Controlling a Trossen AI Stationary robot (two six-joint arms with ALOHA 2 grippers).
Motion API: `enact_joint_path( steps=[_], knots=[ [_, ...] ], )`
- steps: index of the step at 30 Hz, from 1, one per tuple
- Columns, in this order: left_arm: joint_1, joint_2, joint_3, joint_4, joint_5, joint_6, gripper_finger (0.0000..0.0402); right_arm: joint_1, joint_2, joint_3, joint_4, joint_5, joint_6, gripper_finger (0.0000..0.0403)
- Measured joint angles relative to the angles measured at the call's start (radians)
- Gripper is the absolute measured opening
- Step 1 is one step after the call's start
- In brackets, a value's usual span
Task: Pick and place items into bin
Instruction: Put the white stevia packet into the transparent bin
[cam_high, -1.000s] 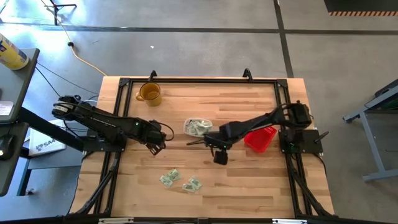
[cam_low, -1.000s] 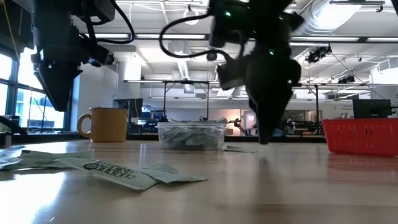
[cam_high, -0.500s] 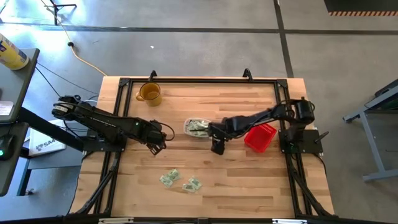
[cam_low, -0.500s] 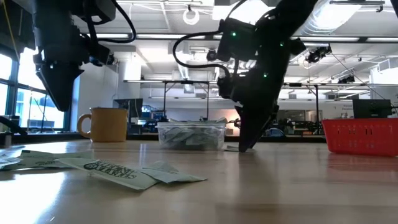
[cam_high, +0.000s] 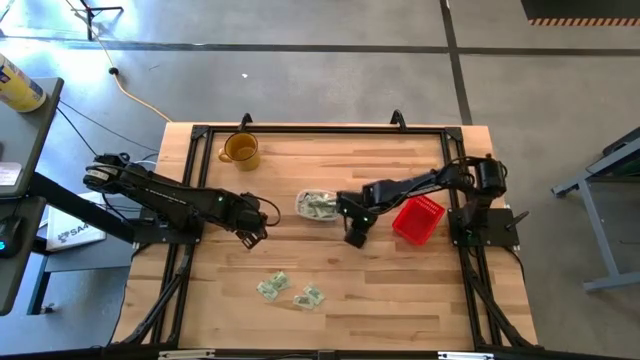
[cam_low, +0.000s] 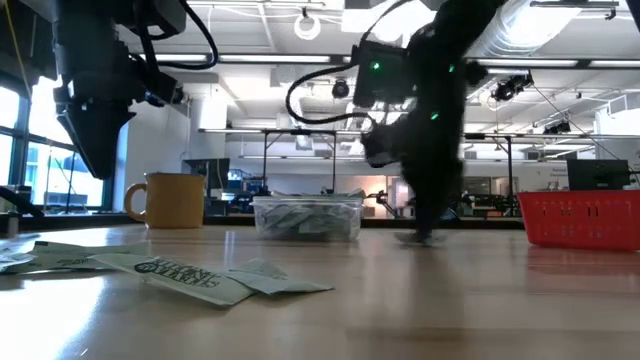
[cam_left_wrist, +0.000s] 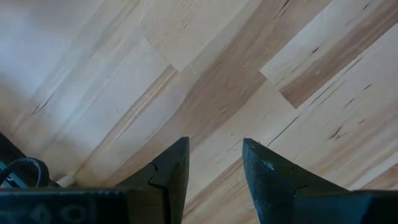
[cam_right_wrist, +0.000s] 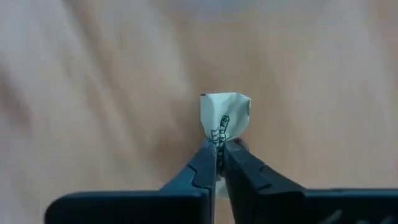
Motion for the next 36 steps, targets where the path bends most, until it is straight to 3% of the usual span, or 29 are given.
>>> enact_joint_path(
  steps=[3,6,9,17,22,26,30,36],
  knots=[
    [0.000,0.000,0.000,0.000,0.000,0.000,0.0184,0.023,-0.053,0.054,-0.095,-0.044,0.040,0.0023],
    [0.000,0.000,0.000,0.008,-0.002,0.006,0.0184,0.031,-0.126,0.155,-0.053,0.067,0.019,0.0007],
    [0.000,0.000,0.000,0.030,-0.003,0.036,0.0184,-0.008,-0.116,0.234,-0.012,0.153,-0.048,0.0009],
    [0.000,0.000,0.000,0.096,0.005,0.084,0.0184,-0.105,0.110,0.384,0.007,-0.033,-0.067,0.0020],
    [-0.032,0.000,0.000,0.129,0.100,0.158,0.0184,-0.077,0.114,0.491,-0.068,-0.032,-0.107,0.0094],
    [-0.066,0.000,0.000,0.174,0.133,0.159,0.0184,-0.040,0.117,0.569,-0.228,0.100,-0.194,0.0178],
    [-0.066,0.000,0.000,0.194,0.242,0.052,0.0184,0.001,0.114,0.595,-0.298,0.179,-0.282,0.0258],
    [-0.156,0.000,0.000,0.252,0.268,-0.228,0.0184,0.079,0.101,0.540,-0.349,0.120,-0.345,0.0317]
  ],
)
